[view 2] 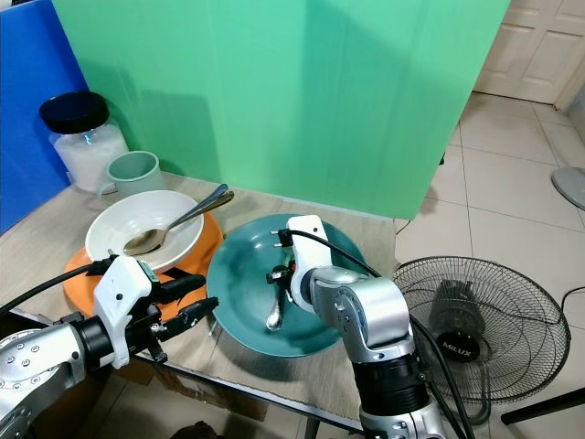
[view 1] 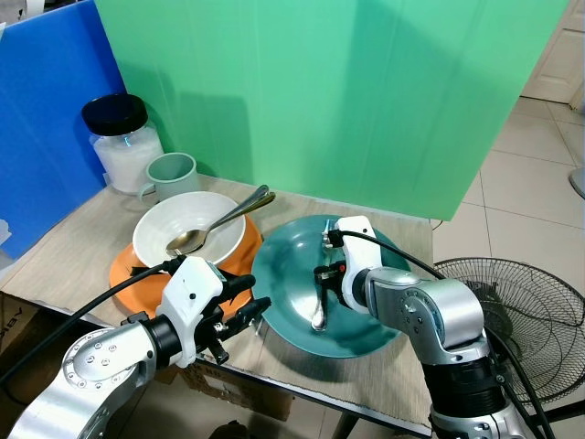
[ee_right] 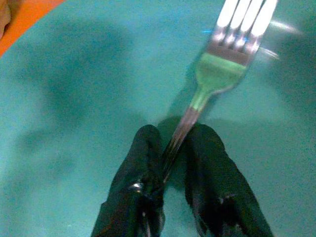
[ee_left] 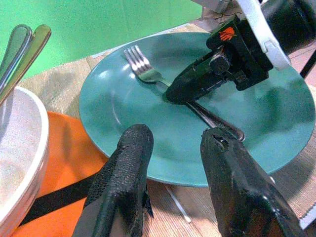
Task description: Setting the table
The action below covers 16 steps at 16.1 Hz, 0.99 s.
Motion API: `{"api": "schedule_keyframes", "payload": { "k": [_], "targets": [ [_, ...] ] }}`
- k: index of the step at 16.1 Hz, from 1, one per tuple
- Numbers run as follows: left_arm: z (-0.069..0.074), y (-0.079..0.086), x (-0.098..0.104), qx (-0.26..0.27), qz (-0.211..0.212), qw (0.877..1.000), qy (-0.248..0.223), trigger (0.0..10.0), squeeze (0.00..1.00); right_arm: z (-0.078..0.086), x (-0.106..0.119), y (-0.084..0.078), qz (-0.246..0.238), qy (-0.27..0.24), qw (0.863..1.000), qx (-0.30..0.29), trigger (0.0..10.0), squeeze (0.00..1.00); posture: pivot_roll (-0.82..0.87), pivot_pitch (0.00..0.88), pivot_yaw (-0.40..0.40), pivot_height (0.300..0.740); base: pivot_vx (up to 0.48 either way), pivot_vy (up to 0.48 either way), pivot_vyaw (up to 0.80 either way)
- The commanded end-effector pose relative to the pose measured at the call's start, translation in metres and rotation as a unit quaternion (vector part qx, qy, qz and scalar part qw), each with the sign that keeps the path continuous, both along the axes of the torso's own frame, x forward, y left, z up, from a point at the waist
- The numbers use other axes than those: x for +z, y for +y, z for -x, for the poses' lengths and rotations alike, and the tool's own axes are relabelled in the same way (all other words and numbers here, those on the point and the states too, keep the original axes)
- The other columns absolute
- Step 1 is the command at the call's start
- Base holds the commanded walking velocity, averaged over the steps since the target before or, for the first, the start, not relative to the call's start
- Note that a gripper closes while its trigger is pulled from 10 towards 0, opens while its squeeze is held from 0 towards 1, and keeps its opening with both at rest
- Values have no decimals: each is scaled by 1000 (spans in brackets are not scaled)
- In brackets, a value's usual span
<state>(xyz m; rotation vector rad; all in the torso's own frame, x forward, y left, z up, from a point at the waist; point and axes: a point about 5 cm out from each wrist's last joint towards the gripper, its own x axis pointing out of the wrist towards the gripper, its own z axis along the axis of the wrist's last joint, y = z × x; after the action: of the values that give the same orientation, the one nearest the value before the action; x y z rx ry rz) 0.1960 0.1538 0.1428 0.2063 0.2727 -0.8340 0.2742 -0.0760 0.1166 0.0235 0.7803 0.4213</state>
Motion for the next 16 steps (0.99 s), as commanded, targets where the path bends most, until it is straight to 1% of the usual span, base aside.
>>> {"api": "schedule_keyframes", "payload": {
  "k": [1, 5, 6, 7, 9, 10, 12, 14, 15, 16],
  "targets": [
    [1, -1, -1, -5, -3, 1000, -1, 10000, 0, 0, 0, -2, 3, -1, 1000, -1, 0, 0, 213, 0, -1, 727, 0, 0, 0],
    [-2, -6, -3, -10, 1, 1000, -6, 10000, 0, 0, 3, -7, -10, -51, 999, 14, 0, 0, 195, 0, 2, 727, 0, 0, 0],
    [-4, -7, -3, -9, 3, 1000, -10, 10000, 0, -1, 4, -9, -13, -72, 997, 15, 0, 0, 191, 0, 1, 727, 0, 0, 0],
    [-4, -8, -3, -9, 4, 1000, -11, 10000, 0, 0, 6, -10, -26, -81, 996, 14, 0, 0, 190, 0, -1, 727, 0, 0, 0],
    [-5, -13, -3, -11, 14, 1000, -16, 10000, 0, 1, 17, -18, -65, -117, 991, 2, 0, 0, 189, 0, -6, 727, 0, 0, 0],
    [-7, -16, 0, -8, 30, 999, -21, 10000, 0, 4, 24, -24, -82, -139, 987, -6, 0, 0, 187, 0, -9, 727, 0, 0, 0],
    [-9, -22, -1, -3, 48, 999, -24, 10000, 0, 17, 37, -42, -103, -178, 978, -24, 0, 0, 165, 0, 12, 727, 0, 0, 0],
    [-9, -27, 1, 5, 64, 997, -30, 10000, 0, 27, 53, -46, -134, -223, 966, -12, 0, 0, 156, 0, 18, 727, 0, 0, 0],
    [-11, -29, 1, 27, 71, 996, -42, 10000, 0, 33, 67, -51, -130, -285, 949, -12, 4353, 0, 143, 0, 27, 727, 0, 0, 0],
    [-15, -30, 0, 57, 63, 995, -57, 10000, 0, 38, 68, -57, -122, -291, 948, -28, 10000, 0, 135, 0, 37, 727, 0, 0, 0]
  ]
}}
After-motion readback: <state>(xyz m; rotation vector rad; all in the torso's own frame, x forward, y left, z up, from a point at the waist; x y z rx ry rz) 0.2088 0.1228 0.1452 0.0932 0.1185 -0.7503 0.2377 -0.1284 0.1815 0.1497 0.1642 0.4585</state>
